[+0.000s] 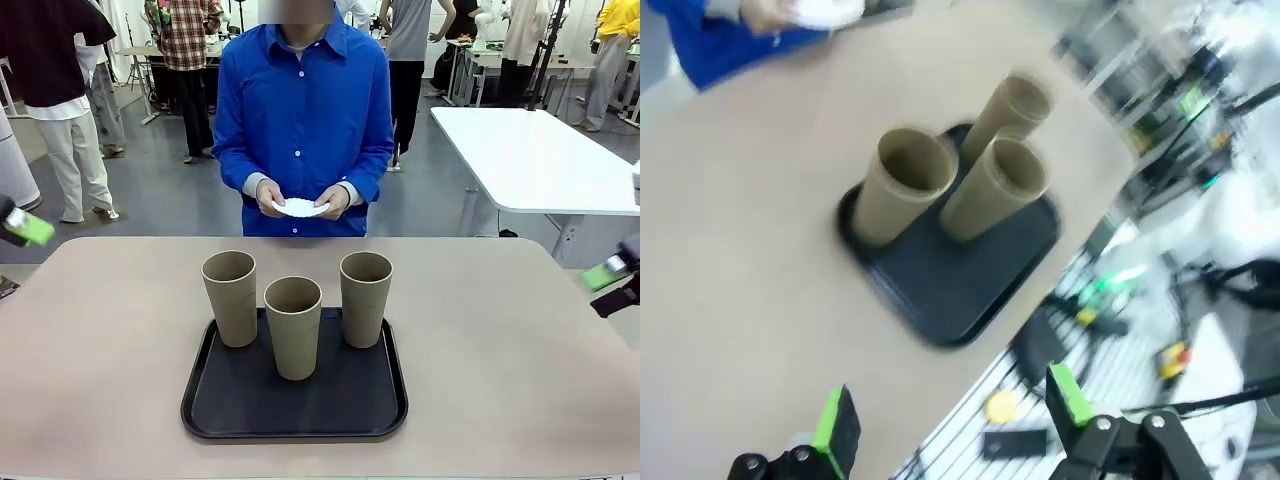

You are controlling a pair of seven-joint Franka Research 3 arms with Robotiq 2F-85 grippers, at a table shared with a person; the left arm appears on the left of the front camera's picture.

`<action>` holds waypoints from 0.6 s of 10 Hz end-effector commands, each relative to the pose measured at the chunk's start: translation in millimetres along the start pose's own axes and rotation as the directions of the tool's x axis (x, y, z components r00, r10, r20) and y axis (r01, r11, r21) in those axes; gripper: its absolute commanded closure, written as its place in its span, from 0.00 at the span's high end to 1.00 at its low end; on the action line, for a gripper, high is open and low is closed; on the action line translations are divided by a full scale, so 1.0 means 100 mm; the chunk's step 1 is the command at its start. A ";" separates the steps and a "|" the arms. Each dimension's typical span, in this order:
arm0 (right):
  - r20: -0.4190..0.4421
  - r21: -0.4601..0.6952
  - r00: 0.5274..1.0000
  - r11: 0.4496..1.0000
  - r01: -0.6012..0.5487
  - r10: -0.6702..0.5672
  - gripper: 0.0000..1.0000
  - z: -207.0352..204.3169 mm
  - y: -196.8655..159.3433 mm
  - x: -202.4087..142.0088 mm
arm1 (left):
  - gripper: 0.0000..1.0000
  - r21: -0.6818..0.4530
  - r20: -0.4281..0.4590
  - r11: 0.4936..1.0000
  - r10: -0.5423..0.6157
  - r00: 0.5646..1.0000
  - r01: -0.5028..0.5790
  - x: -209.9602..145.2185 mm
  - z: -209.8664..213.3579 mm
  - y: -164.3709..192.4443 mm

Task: Place coasters on the table and set cups on them.
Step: Pick up one Reusable plastic cup and place it on a coaster set by the human.

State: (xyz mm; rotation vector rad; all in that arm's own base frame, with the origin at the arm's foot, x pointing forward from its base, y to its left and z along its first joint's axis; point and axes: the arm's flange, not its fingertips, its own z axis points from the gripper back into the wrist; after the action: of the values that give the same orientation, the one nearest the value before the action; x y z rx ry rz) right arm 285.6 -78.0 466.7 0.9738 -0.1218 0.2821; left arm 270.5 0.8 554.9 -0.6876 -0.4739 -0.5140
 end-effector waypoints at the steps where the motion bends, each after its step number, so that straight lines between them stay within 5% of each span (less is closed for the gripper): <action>1: 0.014 0.253 0.992 0.960 0.118 -0.126 1.00 0.12 -0.16 0.07 | 1.00 -0.303 0.167 0.943 0.196 0.966 -0.139 -0.16 0.04 0.37; 6: 0.090 0.272 0.968 0.941 0.203 -0.235 1.00 0.42 -0.49 -0.12 | 1.00 -0.355 0.121 0.856 0.441 0.889 -0.376 -0.57 0.13 1.07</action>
State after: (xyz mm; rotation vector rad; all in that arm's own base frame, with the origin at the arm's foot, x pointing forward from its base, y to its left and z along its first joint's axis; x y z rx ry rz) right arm 288.9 -140.0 444.4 1.2820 -0.0699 0.0399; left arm 293.7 95.0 486.2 -1.1451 -0.4092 -0.1326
